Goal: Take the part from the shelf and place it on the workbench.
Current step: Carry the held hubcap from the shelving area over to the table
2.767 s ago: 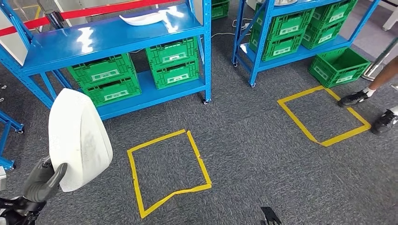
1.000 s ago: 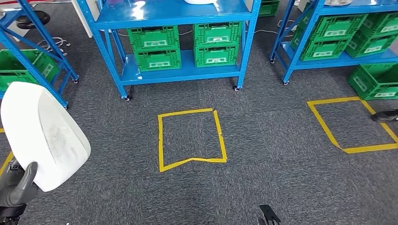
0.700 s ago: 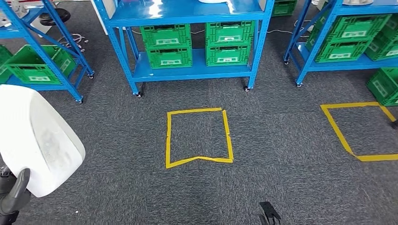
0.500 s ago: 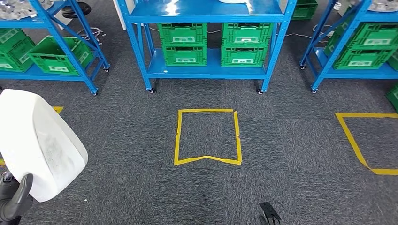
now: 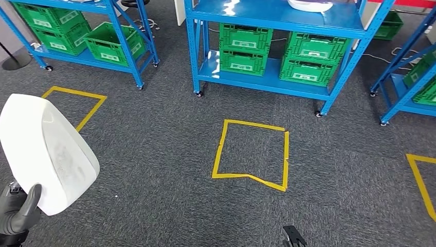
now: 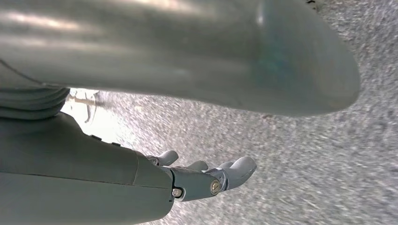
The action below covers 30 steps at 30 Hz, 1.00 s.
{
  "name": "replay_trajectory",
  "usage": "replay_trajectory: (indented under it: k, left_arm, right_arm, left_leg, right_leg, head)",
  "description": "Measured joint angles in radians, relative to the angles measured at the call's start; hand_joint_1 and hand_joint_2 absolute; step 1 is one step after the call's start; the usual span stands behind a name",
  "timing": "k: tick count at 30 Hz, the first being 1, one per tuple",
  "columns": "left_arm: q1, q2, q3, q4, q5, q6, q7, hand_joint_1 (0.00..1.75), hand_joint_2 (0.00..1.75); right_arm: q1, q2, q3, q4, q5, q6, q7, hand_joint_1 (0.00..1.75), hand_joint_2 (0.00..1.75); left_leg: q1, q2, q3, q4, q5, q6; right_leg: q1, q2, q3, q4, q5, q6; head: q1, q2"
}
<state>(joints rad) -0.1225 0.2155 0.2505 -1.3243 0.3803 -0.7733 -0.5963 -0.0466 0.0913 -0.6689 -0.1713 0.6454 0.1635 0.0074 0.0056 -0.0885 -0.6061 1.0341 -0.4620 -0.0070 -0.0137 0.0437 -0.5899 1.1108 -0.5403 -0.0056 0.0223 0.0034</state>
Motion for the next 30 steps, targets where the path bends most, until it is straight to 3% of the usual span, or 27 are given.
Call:
replay_trajectory:
  k: [2,4,5,7,9,11,12,14,16,18,20,22,24,26,27,28,30]
  left_arm:
    - [-0.012,0.000,-0.001,0.013,0.004,0.000,-0.003,1.75,1.75]
    - [-0.018,0.002,-0.002,0.021,0.009,0.000,-0.006,1.75,1.75]
    - [-0.018,0.002,-0.003,0.023,0.011,0.000,-0.007,1.75,1.75]
    - [-0.023,0.004,-0.004,0.026,0.014,0.000,-0.007,1.75,1.75]
    - [-0.030,0.003,-0.005,0.028,0.016,0.000,-0.006,1.75,1.75]
    - [-0.032,0.002,-0.006,0.031,0.017,0.000,-0.003,1.75,1.75]
    - [-0.033,0.003,-0.006,0.032,0.017,0.000,-0.002,1.75,1.75]
    - [-0.037,0.004,-0.006,0.031,0.019,0.000,0.000,1.75,1.75]
    - [-0.046,0.007,-0.006,0.027,0.026,0.000,0.000,1.75,1.75]
    - [-0.052,0.010,-0.006,0.024,0.035,0.000,0.000,1.75,1.75]
    - [-0.053,0.012,-0.006,0.022,0.039,0.000,0.000,1.75,1.75]
    - [-0.059,0.014,-0.006,0.018,0.039,0.000,0.002,1.75,1.75]
    - [-0.069,0.013,-0.007,0.015,0.034,0.000,0.005,1.75,1.75]
    - [-0.073,0.010,-0.007,0.014,0.028,0.001,0.010,1.75,1.75]
    - [-0.073,0.010,-0.007,0.013,0.027,0.002,0.011,1.75,1.75]
    - [-0.074,0.010,-0.007,0.012,0.027,0.002,0.011,1.75,1.75]
    - [-0.075,0.010,-0.007,0.010,0.027,0.004,0.012,1.75,1.75]
  right_arm:
    - [-0.001,0.000,0.000,0.000,-0.001,-0.003,0.004,0.00,0.00]
    - [-0.003,0.001,0.000,0.000,0.002,-0.004,0.008,0.00,0.00]
    - [-0.004,0.002,0.000,0.000,0.004,-0.004,0.008,0.00,0.00]
    - [-0.005,0.004,0.000,0.000,0.007,-0.003,0.004,0.00,0.00]
    - [-0.003,0.003,0.000,0.000,0.007,-0.003,0.000,0.00,0.00]
    - [-0.002,0.003,0.000,0.000,0.006,-0.005,-0.002,0.00,0.00]
    - [-0.003,0.003,0.000,0.000,0.006,-0.006,-0.002,0.00,0.00]
    - [-0.005,0.004,0.000,0.000,0.006,-0.006,-0.005,0.00,0.00]
    - [-0.007,0.005,0.000,0.000,0.006,-0.006,-0.011,0.00,0.00]
    - [-0.008,0.005,0.000,0.000,0.006,-0.006,-0.018,0.00,0.00]
    - [-0.009,0.005,0.000,0.000,0.006,-0.006,-0.022,0.00,0.00]
    - [-0.010,0.006,0.000,0.000,0.008,-0.006,-0.021,0.00,0.00]
    - [-0.009,0.008,0.000,0.000,0.012,-0.006,-0.016,0.00,0.00]
    - [-0.007,0.008,0.000,0.000,0.014,-0.006,-0.010,0.00,0.00]
    - [-0.007,0.008,0.000,0.000,0.015,-0.006,-0.009,0.00,0.00]
    - [-0.007,0.008,0.000,0.000,0.015,-0.006,-0.009,0.00,0.00]
    - [-0.008,0.008,0.000,0.000,0.016,-0.005,-0.009,0.00,0.00]
  left_leg:
    - [-0.001,-0.022,-0.008,0.005,0.002,-0.013]
    - [-0.001,-0.042,-0.015,-0.001,0.009,-0.027]
    - [-0.002,-0.037,-0.019,0.001,0.009,-0.032]
    - [-0.005,0.009,-0.046,0.050,-0.022,-0.042]
    - [-0.003,0.065,-0.103,0.177,-0.090,-0.050]
    - [0.002,0.081,-0.146,0.280,-0.126,-0.057]
    - [0.005,0.085,-0.141,0.277,-0.116,-0.058]
    - [0.007,0.106,-0.075,0.166,-0.058,-0.057]
    - [-0.001,0.155,-0.006,0.039,-0.019,-0.046]
    - [-0.010,0.171,0.012,-0.003,-0.014,-0.031]
    - [-0.008,0.143,0.011,-0.007,-0.008,-0.018]
    - [-0.004,0.118,0.012,-0.014,-0.003,-0.004]
    - [-0.003,0.093,0.012,-0.016,0.000,0.006]
    - [-0.004,0.065,0.011,-0.014,0.000,0.008]
    - [-0.005,0.049,0.011,-0.012,0.000,0.008]
    - [-0.005,0.034,0.011,-0.010,-0.001,0.007]
    - [-0.003,0.006,0.010,-0.003,-0.004,0.002]
  right_leg:
    - [0.000,0.022,0.025,-0.058,0.013,-0.004]
    - [0.000,0.004,0.025,-0.060,0.017,-0.013]
    - [-0.001,-0.006,0.025,-0.063,0.021,-0.019]
    - [-0.005,-0.030,0.026,-0.070,0.026,-0.031]
    - [-0.004,-0.056,0.025,-0.072,0.026,-0.037]
    - [-0.003,-0.084,0.025,-0.071,0.025,-0.038]
    - [-0.003,-0.097,0.025,-0.071,0.024,-0.037]
    - [-0.003,-0.122,0.029,-0.071,0.020,-0.033]
    - [0.002,-0.144,0.035,-0.071,0.015,-0.024]
    - [0.008,-0.165,0.040,-0.072,0.011,-0.014]
    - [0.007,-0.175,0.045,-0.073,0.007,-0.004]
    - [0.001,-0.125,0.031,-0.034,-0.022,0.005]
    - [-0.001,-0.062,-0.027,0.084,-0.081,0.008]
    - [0.001,-0.045,-0.094,0.203,-0.116,0.007]
    - [0.002,-0.043,-0.107,0.216,-0.105,0.006]
    - [0.002,-0.041,-0.100,0.187,-0.075,0.005]
    - [-0.002,-0.013,-0.046,0.054,-0.001,0.001]
  head:
    - [0.000,0.000]
    - [0.001,0.000]
    - [0.000,0.000]
    - [-0.006,0.000]
    - [-0.012,0.000]
    - [-0.013,0.000]
    - [-0.013,0.000]
    - [-0.013,0.000]
    - [-0.013,0.000]
    - [-0.011,0.000]
    - [-0.009,0.000]
    - [-0.007,0.000]
    - [-0.001,0.000]
    - [0.002,0.000]
    - [0.002,0.000]
    - [0.003,0.000]
    - [0.003,0.000]
